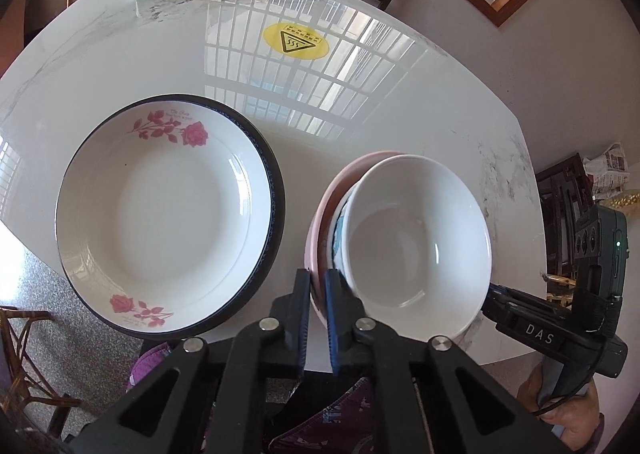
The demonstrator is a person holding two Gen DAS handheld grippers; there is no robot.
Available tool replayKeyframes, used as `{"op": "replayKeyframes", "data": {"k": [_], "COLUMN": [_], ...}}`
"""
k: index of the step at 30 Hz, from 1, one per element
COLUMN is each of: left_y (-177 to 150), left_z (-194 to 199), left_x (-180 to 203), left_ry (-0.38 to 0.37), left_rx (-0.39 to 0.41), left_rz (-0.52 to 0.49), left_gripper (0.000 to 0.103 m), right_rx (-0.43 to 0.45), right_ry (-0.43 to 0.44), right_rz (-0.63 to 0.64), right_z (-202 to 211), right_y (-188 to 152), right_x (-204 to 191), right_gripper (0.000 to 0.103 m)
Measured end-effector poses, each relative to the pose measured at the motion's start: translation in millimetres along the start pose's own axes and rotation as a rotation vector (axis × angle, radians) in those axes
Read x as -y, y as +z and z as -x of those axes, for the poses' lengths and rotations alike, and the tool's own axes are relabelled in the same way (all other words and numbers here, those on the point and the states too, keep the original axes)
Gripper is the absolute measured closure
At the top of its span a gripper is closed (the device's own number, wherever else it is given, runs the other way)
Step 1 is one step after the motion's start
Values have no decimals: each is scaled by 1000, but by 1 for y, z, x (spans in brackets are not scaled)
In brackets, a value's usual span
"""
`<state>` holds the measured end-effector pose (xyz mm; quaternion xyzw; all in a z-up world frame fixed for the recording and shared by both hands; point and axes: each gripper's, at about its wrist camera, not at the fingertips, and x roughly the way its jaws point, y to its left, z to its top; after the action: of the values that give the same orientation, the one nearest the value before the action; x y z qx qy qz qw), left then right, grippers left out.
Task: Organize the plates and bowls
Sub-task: 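Grip the nested bowl stack rim with both grippers and adjust it, then lift the nested bowl stack by its rim with both grippers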
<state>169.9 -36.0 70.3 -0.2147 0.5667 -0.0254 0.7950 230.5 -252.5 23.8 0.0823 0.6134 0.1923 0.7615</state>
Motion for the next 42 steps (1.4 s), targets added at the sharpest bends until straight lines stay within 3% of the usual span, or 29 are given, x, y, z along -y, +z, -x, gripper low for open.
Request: {"op": "replayKeyframes", "data": {"k": [8,11,12,13,19,27,42], "left_y": [-5,-5,-3,-3,-8,-10,-14], "left_z": [0,-1,-3,-3,-3,-3,18], "left_x": [5,2,-1,-4,3,5,3], "left_ry": [34,-7,-25,-38,-23,-43,-40], "left_rx": [45,44,48,52,103,86,137], "left_rz": [7,21,26,35,-7,-37,-64], "left_gripper": [95,98,97,96,97,96,96], "right_rx": [0,7,12,18,35,53,79], "right_ry": [-1,-1,12,9,31,42,80], "right_rz": [10,21,24,29,21,-5,-11], "right_z": [-2,-2,-2,-1,0,3,13], "right_y": [1,2,1,0,-1,-2,-3], "right_x": [-2,-2,-3,-4,-2,5,2], "right_gripper": [76,77,85,85,84,84,84]}}
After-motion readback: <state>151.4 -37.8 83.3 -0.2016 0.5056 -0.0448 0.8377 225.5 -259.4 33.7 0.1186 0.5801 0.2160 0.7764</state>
